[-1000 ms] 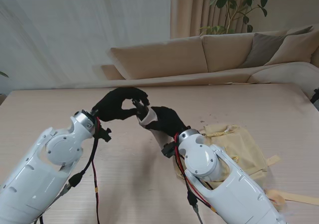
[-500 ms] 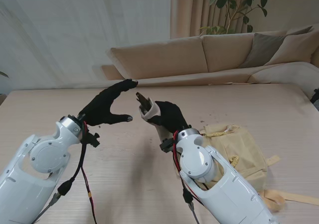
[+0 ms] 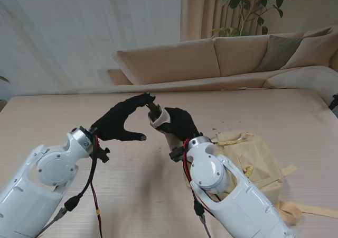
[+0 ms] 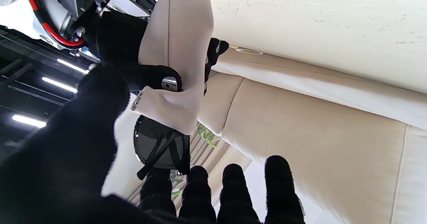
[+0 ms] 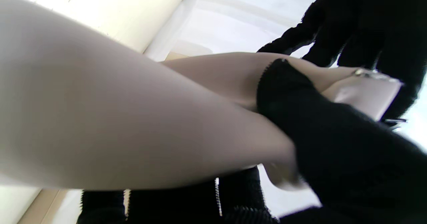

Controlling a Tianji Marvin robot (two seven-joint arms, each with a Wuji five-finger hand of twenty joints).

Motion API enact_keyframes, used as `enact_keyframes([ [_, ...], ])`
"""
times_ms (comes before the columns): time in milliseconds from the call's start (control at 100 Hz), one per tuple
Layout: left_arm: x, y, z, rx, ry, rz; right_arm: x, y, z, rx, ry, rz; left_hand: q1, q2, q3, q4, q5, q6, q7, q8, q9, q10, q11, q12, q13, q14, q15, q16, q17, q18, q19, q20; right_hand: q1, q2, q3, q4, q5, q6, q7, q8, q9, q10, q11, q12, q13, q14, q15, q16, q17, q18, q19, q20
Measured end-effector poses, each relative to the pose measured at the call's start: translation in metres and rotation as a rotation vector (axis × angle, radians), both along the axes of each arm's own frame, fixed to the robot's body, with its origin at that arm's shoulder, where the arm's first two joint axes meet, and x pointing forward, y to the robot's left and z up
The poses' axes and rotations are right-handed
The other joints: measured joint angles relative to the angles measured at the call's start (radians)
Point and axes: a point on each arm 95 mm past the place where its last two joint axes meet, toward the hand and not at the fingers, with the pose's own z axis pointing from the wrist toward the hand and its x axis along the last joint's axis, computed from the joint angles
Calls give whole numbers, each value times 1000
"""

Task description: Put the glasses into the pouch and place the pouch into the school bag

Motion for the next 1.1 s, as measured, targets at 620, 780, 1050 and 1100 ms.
enact_keyframes([
  [620, 9, -7, -7, 28, -9, -7, -1, 0, 2, 10, 25, 14, 41, 15, 116, 1, 105, -181, 398, 210, 38, -40, 129, -22, 17, -12, 61, -7, 11, 4, -10, -1, 41, 1, 12, 11, 1, 28, 0, 0, 0, 0, 11, 1, 0, 0, 0, 0, -5, 0, 10, -19],
  [780, 15, -9, -11, 12, 14, -14, -1, -2, 2, -2, 37, 38, 94, 40, 148, 1, 105, -223, 435, 212, 44, -76, 161, -22, 29, -23, 72, -7, 23, 4, -10, 1, 40, -9, 9, 12, 1, 52, 0, 0, 0, 0, 11, 1, 0, 0, 0, 0, -11, 0, 10, -29],
  [1050, 17, -12, -11, -52, -47, 56, -2, 0, 10, 1, 23, 40, 58, 13, 157, 1, 28, -192, 240, 111, 44, -76, 165, -23, 30, -23, 76, -7, 29, 4, 10, 12, 24, -10, -14, -1, 0, 3, 0, -11, 0, 0, 10, 1, 0, 0, 0, 0, -11, 0, 10, -33],
  [1100, 14, -9, -8, -65, -51, 66, -2, 1, 10, 3, 17, 39, 33, 0, 148, 1, 28, -167, 163, 72, 44, -71, 133, -33, 27, -23, 75, -7, 22, 4, 10, 12, 24, -11, -14, -1, 0, 0, 0, -11, 0, 0, 11, 1, 0, 0, 0, 0, -11, 0, 10, -34],
])
